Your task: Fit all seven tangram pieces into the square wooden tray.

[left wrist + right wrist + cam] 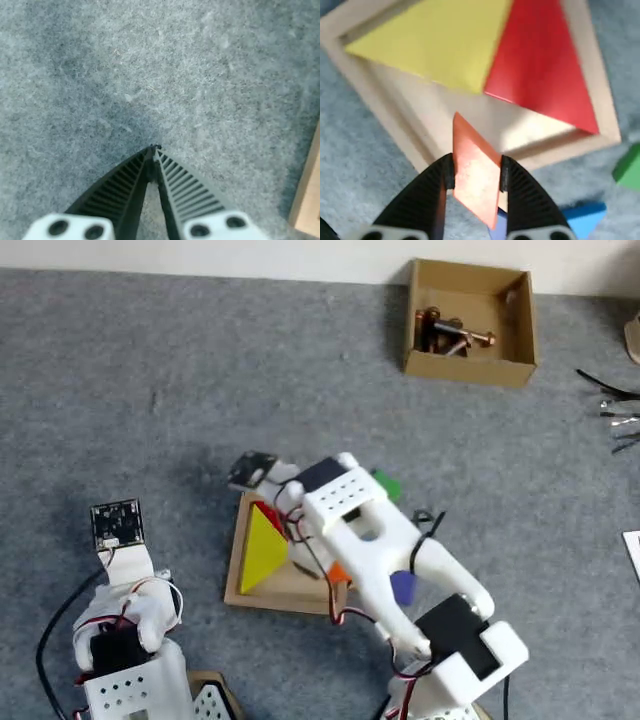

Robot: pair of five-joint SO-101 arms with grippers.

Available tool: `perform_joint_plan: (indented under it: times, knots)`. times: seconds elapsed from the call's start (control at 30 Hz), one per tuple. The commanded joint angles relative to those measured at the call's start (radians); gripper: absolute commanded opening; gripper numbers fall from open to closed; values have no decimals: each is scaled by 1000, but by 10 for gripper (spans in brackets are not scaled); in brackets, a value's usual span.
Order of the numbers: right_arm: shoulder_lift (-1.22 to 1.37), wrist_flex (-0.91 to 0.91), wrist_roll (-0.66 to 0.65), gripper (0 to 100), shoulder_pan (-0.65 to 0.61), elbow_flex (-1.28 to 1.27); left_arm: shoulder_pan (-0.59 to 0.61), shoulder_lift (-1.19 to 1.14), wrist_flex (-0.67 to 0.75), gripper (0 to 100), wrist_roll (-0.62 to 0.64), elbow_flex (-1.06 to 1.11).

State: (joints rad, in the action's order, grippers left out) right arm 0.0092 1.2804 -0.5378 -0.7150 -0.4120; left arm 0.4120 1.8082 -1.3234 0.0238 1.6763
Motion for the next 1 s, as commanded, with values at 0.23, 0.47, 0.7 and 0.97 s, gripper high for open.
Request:
perform_joint_plan:
  times: [0.23,0.47,0.7,0.97]
  knots:
    - [-58,2,-146,5,-111,13,13,5,-3,5,11,19]
    - [-58,-110,-221,5,-116,8,13,5,-3,5,11,19]
    - [-58,-127,-230,5,-125,7,13,5,-3,5,11,19]
    - [-58,-124,-230,6,-171,5,13,5,-3,5,11,19]
